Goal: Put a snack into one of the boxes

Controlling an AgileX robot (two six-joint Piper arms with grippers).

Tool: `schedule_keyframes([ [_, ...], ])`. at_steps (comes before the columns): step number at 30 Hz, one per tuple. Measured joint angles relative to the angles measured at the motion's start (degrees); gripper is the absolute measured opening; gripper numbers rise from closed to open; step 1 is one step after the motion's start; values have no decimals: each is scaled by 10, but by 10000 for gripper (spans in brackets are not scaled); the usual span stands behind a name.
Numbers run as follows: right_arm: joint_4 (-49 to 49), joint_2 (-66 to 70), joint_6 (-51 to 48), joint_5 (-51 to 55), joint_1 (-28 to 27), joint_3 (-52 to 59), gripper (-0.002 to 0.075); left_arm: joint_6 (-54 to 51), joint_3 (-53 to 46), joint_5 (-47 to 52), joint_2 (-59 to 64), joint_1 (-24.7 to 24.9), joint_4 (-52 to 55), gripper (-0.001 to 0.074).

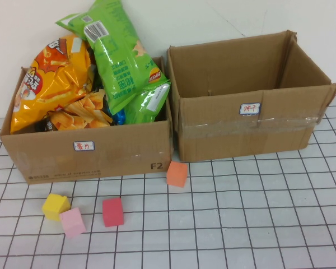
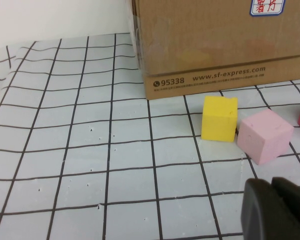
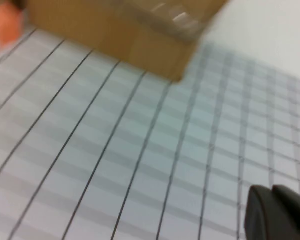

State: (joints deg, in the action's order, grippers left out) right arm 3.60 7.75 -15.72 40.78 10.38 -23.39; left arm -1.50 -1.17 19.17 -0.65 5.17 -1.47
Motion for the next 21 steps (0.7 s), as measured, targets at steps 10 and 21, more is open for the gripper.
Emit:
schedule_keyframes([
  [10, 1, -54, 80, -258, -118, 152, -1, 0, 0, 0, 0, 0, 0, -1],
  [21, 29, -56, 81, -251, -118, 250, -1, 0, 0, 0, 0, 0, 0, -1],
])
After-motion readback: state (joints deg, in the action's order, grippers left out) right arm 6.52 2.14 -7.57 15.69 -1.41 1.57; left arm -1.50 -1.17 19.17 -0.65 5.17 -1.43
